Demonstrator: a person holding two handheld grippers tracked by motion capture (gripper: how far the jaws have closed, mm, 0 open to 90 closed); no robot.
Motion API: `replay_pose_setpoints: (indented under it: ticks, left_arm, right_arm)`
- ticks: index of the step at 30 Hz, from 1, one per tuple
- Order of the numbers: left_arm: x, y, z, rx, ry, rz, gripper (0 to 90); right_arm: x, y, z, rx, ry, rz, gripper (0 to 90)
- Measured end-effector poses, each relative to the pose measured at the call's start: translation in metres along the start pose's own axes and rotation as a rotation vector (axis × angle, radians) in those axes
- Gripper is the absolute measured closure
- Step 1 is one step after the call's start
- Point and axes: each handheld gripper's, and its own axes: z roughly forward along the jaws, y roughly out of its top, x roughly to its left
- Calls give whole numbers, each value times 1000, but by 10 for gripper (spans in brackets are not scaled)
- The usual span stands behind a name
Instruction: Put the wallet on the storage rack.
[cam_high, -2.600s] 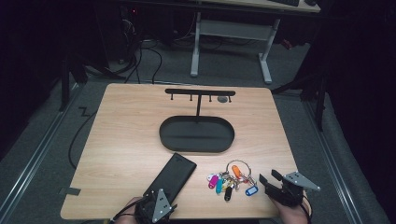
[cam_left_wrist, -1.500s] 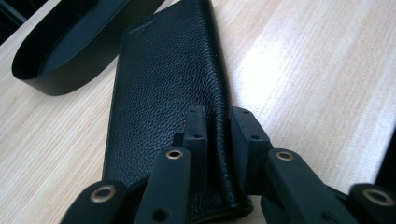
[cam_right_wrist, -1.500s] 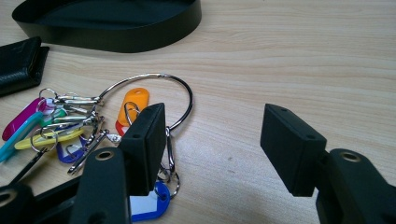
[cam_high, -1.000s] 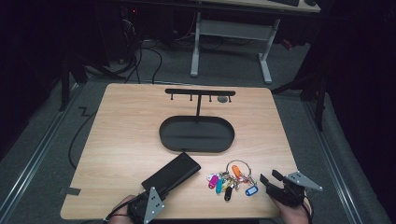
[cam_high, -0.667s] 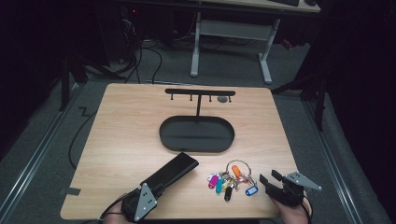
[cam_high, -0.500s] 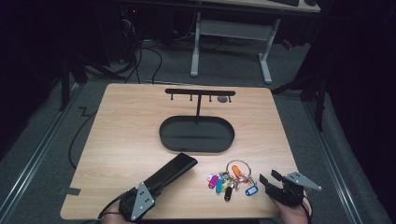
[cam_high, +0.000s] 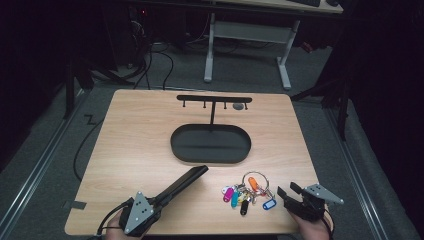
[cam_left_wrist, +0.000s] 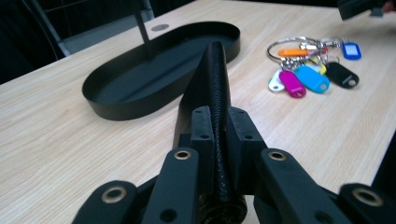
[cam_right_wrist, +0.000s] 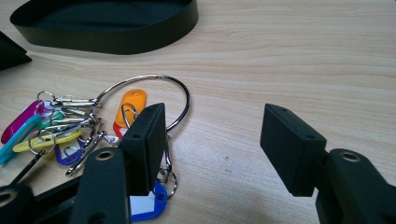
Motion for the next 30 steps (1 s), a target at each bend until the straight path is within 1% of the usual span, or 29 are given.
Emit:
replay_pose_setpoints:
  ticks: [1,2,3,6,7,11,14,15,17,18,20,21,22,24,26,30]
  left_arm:
    - [3,-1,-1,-8,3,-15,825]
    - [8,-2,-2,-15,1,-47,824]
    - [8,-2,-2,-15,1,-47,825]
    - [16,-7,-3,-24,4,-83,825]
    - [16,-7,-3,-24,4,-83,825]
    - [23,-9,-3,-31,-5,-107,823]
    - [24,-10,-4,-36,7,-108,820]
    - [26,-11,-4,-41,10,-121,817]
    - [28,-11,-4,-43,10,-124,816]
    - [32,-12,-4,-49,1,-146,815]
    - [36,-14,-4,-53,1,-159,813]
    - [36,-14,-4,-53,1,-159,812]
    - [39,-15,-4,-56,3,-170,811]
    - [41,-16,-4,-58,7,-175,810]
    - [47,-19,-4,-61,7,-196,808]
    - [51,-20,-4,-61,6,-203,808]
  right_arm:
    - [0,0,0,1,0,1,411]
    - [0,0,0,1,0,1,411]
    - [0,0,0,2,0,2,411]
    - [-1,0,1,2,1,1,411]
    - [-1,0,1,2,1,1,411]
    - [0,0,0,1,2,5,411]
    - [0,0,0,1,2,0,411]
    - [0,0,0,3,3,1,411]
    - [0,0,0,3,3,1,411]
    - [0,0,0,3,3,-2,411]
    - [-1,0,0,4,2,-1,411]
    - [-1,0,0,4,2,-1,411]
    - [-1,0,0,4,2,0,411]
    - [-1,0,0,4,2,0,411]
    - [-1,-1,0,4,2,0,411]
    - [0,-1,1,7,2,-1,411]
